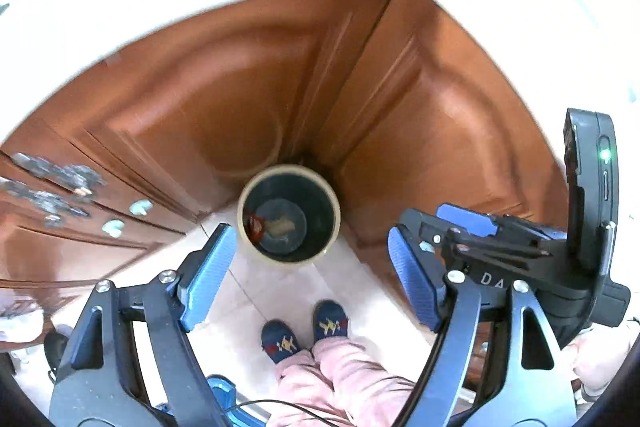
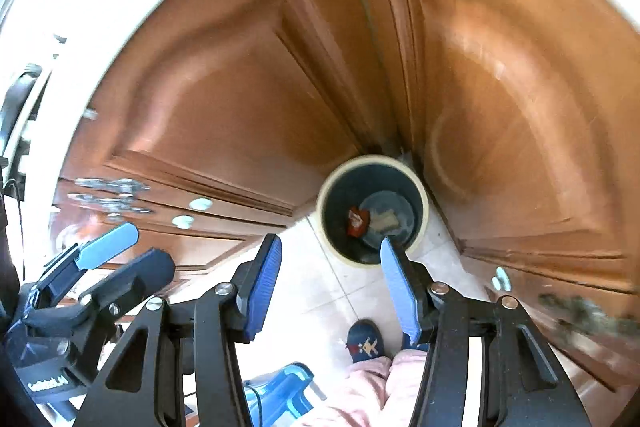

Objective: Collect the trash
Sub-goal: 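Raise both open tools back toward the countertop trash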

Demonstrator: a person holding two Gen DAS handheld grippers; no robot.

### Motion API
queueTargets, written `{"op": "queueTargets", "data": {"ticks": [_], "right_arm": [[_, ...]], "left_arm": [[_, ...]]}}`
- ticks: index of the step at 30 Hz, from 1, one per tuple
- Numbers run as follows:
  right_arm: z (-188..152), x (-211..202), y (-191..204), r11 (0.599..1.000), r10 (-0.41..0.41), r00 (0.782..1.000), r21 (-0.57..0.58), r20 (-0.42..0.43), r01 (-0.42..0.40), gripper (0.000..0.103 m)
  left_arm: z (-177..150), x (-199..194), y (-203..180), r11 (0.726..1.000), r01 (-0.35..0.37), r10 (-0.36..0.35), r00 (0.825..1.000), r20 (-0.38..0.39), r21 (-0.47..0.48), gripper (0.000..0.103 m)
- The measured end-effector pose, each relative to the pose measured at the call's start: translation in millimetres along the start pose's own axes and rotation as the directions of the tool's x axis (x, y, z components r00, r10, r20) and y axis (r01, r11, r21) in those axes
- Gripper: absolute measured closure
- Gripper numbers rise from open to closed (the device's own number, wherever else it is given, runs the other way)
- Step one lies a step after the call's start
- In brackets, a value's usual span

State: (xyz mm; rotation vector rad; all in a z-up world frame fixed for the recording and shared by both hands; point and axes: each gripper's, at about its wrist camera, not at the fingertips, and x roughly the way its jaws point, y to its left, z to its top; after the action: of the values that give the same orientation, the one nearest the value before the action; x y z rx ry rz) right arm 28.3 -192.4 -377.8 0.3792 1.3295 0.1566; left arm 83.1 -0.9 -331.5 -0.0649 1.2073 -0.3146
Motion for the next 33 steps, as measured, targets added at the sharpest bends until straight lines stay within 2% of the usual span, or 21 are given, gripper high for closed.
{"op": "queueTargets", "data": {"ticks": [4,9,14,17,20,23,29,31,33], "right_arm": [[16.5,-59.8,32.0,0.998,0.025,0.999,-0.055,0.043,-0.022,0.05],[47.3,-137.3,61.1,0.99,0.072,0.99,-0.13,0.123,-0.056,0.05],[74.3,-215.2,78.6,0.973,0.139,0.968,-0.211,0.21,-0.094,0.05],[90.7,-256.7,88.1,0.96,0.171,0.952,-0.261,0.255,-0.102,0.048],[107.7,-279.1,96.2,0.949,0.191,0.936,-0.3,0.295,-0.099,0.046],[127.3,-290.7,100.2,0.941,0.21,0.923,-0.324,0.324,-0.1,0.046],[168.3,-270.9,109.4,0.942,0.214,0.905,-0.324,0.369,-0.091,0.046],[183.1,-259.3,110.4,0.944,0.206,0.899,-0.322,0.387,-0.078,0.046],[201.3,-249.8,114.1,0.946,0.189,0.896,-0.318,0.402,-0.057,0.046]], "left_arm": [[20.3,-65.0,-12.9,0.999,-0.042,0.042,0.995,0.091,-0.004,0.026],[47.4,-154.0,-26.5,0.991,-0.131,0.131,0.967,0.218,-0.014,0.026],[69.2,-227.2,-47.3,0.975,-0.218,0.221,0.915,0.338,-0.046,0.026],[86.3,-261.1,-58.8,0.962,-0.267,0.27,0.883,0.384,-0.062,0.026],[104.6,-281.3,-65.1,0.951,-0.295,0.305,0.859,0.411,-0.091,0.026],[115.5,-292.1,-68.3,0.949,-0.295,0.314,0.849,0.424,-0.112,0.026],[153.2,-285.4,-62.7,0.939,-0.33,0.337,0.828,0.447,-0.096,0.026],[169.3,-275.1,-54.8,0.941,-0.326,0.331,0.831,0.447,-0.089,0.026],[187.7,-259.9,-41.7,0.948,-0.307,0.311,0.841,0.442,-0.082,0.026]]}}
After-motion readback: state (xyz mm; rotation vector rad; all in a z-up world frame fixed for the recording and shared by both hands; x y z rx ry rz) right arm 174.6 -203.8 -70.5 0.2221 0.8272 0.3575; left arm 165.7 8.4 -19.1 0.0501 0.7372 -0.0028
